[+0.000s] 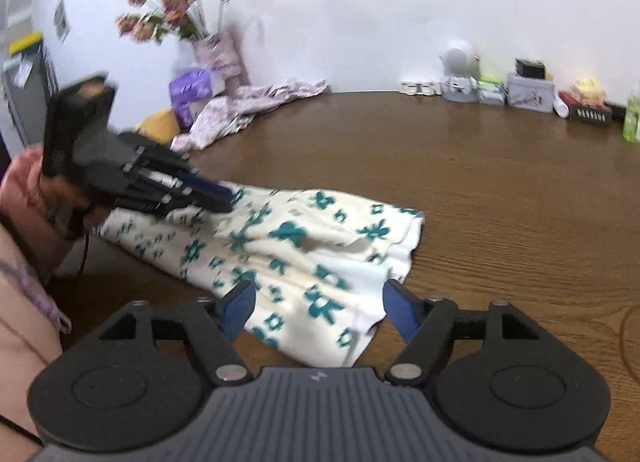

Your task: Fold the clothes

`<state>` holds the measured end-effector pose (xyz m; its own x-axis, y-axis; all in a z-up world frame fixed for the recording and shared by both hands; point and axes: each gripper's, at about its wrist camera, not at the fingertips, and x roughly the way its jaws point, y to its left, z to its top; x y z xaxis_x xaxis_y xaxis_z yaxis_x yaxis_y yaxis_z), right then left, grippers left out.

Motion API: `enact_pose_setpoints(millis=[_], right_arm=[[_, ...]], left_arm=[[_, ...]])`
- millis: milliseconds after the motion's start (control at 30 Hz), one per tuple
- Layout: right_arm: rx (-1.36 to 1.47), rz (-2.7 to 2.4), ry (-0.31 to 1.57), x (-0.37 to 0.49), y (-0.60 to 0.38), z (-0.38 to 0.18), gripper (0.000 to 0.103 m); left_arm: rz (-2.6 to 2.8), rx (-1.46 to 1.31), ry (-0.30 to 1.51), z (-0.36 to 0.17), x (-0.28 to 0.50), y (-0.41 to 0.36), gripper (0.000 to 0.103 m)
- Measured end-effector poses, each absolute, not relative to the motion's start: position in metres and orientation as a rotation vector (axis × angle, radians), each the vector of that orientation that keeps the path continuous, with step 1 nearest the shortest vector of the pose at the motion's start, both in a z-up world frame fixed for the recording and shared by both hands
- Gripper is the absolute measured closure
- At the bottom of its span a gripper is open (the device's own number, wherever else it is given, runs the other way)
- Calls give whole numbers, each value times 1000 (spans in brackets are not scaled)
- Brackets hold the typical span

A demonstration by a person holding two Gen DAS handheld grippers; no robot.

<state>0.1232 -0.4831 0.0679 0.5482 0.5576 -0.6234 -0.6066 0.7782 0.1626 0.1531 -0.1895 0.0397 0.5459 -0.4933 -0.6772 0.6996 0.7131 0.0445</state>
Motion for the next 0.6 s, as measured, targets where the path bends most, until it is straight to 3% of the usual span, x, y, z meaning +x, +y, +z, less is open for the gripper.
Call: enact_pose_setpoints(millis=[167,333,467,600], right_arm=[[-165,613,725,110,-463,58,29],[-201,556,713,118,-452,53,41],[-404,630,683,120,-428,58,43],[-544,664,725,133,-411,54,71]], left_arm=[[-735,344,703,33,155,-193,91],[-742,355,702,28,155,-194,90],[-747,363,702,25,156,-194,90],[-746,357,694,22,154,-194,90]])
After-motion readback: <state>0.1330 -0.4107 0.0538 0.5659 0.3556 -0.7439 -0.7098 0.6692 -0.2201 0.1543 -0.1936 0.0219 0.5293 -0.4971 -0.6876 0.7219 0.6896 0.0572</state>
